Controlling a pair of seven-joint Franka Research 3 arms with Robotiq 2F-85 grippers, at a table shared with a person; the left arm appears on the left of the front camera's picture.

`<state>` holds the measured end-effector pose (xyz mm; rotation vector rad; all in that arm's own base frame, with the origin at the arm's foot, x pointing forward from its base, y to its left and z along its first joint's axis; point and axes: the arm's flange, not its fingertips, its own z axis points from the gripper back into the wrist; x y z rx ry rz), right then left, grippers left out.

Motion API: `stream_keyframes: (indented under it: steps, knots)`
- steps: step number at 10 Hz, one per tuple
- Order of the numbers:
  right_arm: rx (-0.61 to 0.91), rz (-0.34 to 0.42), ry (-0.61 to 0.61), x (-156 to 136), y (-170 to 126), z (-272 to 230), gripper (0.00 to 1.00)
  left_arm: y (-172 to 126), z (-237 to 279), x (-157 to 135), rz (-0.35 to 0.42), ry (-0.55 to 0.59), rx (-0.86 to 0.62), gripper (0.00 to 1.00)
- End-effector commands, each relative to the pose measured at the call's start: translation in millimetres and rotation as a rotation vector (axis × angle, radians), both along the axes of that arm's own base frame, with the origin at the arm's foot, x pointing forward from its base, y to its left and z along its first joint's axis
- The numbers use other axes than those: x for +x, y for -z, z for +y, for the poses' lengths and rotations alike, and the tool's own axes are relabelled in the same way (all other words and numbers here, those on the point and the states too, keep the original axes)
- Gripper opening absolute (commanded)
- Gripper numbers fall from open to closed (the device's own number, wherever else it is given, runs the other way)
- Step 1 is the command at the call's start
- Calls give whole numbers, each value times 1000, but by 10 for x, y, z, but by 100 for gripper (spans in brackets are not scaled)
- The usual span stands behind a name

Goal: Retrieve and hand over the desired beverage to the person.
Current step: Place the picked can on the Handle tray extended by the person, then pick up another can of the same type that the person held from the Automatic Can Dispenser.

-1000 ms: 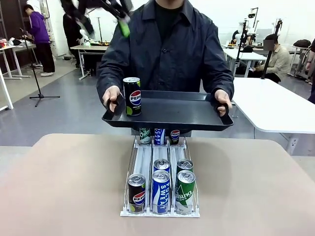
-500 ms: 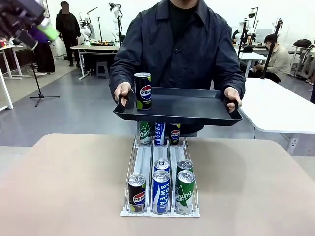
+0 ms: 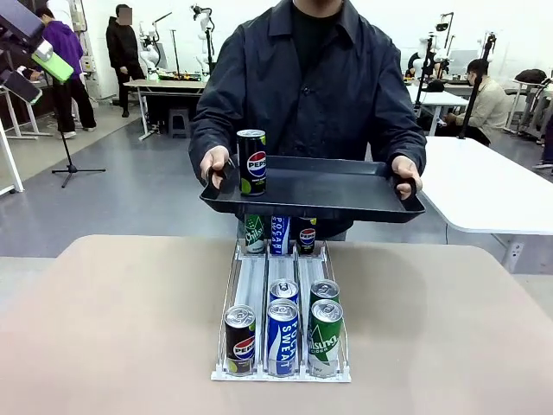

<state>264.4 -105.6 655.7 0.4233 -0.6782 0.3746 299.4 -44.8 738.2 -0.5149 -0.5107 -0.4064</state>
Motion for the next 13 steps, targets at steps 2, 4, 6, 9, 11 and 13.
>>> stream_keyframes:
  steps: [2,4,6,9,11,13]
  knots:
    - [23,-7,-26,5,8,7,100,80,-12,-1,18,-17,-28,100]
    - [23,-7,-26,5,8,7,100,2,2,4,2,-5,-5,100]
    - [23,-7,-26,5,8,7,100,2,2,4,2,-5,-5,100]
    - [23,-7,-26,5,8,7,100,2,2,4,2,-5,-5,100]
    - [23,-7,-26,5,8,7,100,2,2,4,2,-5,-5,100]
    - [23,-7,-26,5,8,7,100,2,2,4,2,-5,-5,100]
